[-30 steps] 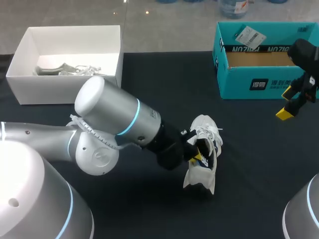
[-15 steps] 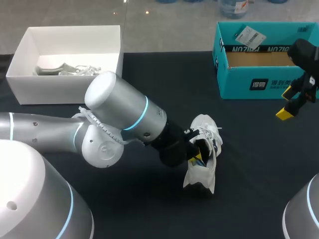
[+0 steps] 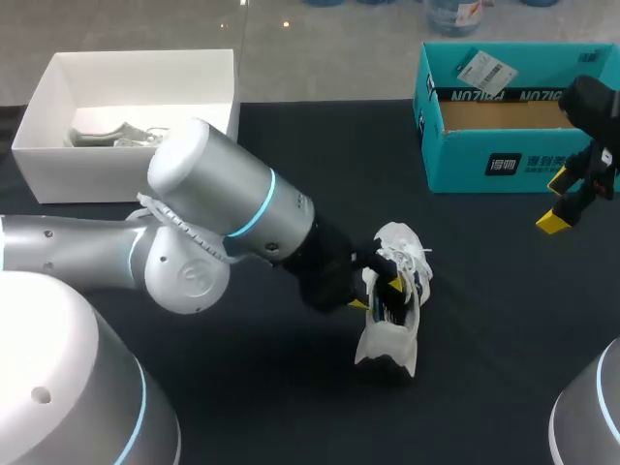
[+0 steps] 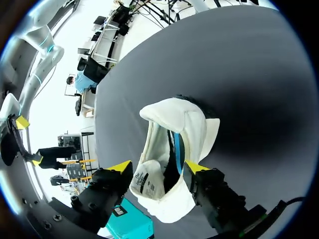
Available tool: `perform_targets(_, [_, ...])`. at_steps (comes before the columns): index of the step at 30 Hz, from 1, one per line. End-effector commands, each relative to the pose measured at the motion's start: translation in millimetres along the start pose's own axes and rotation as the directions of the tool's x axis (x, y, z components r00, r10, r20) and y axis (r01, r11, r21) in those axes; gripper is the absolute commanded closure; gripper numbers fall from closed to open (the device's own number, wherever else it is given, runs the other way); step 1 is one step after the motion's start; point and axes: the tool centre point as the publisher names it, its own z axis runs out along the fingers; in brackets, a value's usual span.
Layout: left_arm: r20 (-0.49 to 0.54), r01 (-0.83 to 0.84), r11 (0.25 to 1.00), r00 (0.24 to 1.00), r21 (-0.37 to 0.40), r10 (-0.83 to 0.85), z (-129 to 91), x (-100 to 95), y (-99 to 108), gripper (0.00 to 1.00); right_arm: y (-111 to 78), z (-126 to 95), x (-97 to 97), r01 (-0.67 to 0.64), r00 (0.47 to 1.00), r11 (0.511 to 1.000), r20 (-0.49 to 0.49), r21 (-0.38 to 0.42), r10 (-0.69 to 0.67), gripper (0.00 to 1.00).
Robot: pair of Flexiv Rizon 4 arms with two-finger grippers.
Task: Take the shoe out of the shoebox, open the shoe tongue, remove and reinsert the insole, then place the shoe into the shoebox
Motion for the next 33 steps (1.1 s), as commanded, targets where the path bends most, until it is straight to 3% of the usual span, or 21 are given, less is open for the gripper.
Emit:
perform_targets(1, [-0.026, -0.026, 1.0, 0.999, 0.015, 0.026, -26, -7.1, 1, 0.0, 1.7, 1, -1.7, 0.0, 1.0, 1.0, -0.003, 0.005, 0.0, 0.0])
perform_targets(4, [-0.056, -0.047, 0.999, 0.997, 0.023, 0.048, -32, -12.3, 0, 0.0, 1.7, 1, -1.7, 0.0, 1.0, 1.0, -0.003, 0.005, 0.0, 0.0])
perform_targets(13, [-0.334, -0.092, 0.989, 0.934, 0.114, 0.125, -43, -7.4, -14, 0.0, 1.7, 1, -1.7, 0.0, 1.0, 1.0, -0.003, 0.005, 0.0, 0.0])
perform_targets(27, [-0.332, -0.096, 0.99, 0.935, 0.107, 0.126, -44, -6.3, -17, 0.0, 1.7, 1, -1.7, 0.0, 1.0, 1.0, -0.003, 0.005, 0.0, 0.0])
perform_targets(29, [-0.332, -0.096, 0.99, 0.935, 0.107, 0.126, -44, -6.3, -17, 0.0, -4.5, -9, -4.5, 0.004, 1.0, 1.0, 0.014, 0.022, -0.004, 0.0])
perform_targets(33, [-0.332, -0.096, 0.99, 0.935, 0.107, 0.126, -44, -6.3, -17, 0.0, -24.0, -18, -7.6, -0.022, 0.999, 1.0, 0.033, -0.015, 0.023, 0.0])
